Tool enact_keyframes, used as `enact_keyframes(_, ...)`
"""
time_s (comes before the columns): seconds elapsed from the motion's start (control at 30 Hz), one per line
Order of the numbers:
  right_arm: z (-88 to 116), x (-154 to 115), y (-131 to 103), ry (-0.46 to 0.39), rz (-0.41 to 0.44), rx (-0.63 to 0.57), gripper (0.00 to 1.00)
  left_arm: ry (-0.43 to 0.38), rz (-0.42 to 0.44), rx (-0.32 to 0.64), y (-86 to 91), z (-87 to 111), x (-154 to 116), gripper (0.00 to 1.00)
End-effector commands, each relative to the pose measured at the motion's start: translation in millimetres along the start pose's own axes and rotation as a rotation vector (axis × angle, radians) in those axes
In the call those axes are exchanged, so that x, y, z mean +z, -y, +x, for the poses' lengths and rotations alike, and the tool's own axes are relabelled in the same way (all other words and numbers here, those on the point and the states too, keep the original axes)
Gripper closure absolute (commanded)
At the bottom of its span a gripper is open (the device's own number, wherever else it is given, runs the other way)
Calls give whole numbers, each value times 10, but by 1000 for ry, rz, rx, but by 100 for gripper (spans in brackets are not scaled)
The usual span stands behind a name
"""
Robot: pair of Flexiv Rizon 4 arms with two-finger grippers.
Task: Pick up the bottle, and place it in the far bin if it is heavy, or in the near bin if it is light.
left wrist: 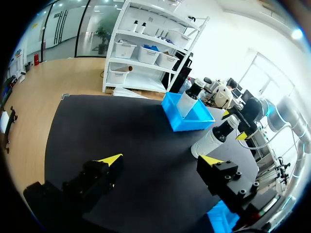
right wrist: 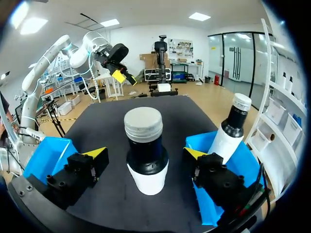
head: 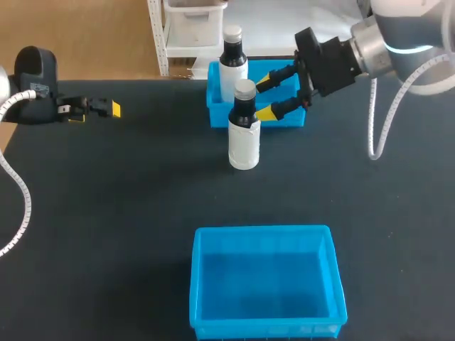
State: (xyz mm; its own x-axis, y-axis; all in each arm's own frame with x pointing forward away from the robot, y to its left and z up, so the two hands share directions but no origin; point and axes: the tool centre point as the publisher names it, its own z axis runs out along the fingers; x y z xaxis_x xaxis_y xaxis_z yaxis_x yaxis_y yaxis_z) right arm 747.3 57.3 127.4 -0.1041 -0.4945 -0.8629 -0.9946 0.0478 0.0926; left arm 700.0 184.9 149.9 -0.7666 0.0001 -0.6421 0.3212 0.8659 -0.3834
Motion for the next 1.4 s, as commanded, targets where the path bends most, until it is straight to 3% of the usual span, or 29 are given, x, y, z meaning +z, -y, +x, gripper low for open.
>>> enact_keyframes(0.03, -22, 76, -23, -6, -13, -1, 0, 0, 0, 0, 0, 0, 0, 0)
enact_keyframes(1.0, -88, 355, 9, -1, -59, 16, 0, 0, 0, 0, 0, 0, 0, 0)
enact_keyframes(1.17, -77, 366, 16, -5, -59, 18, 20, 0, 0, 0, 0, 0, 0, 0)
enact_keyframes(1.3, -74, 369, 20, -5, -57, 20, 27, 0, 0, 0, 0, 0, 0, 0)
enact_keyframes(1.4, -75, 369, 22, -3, -56, 20, 44, 0, 0, 0, 0, 0, 0, 0)
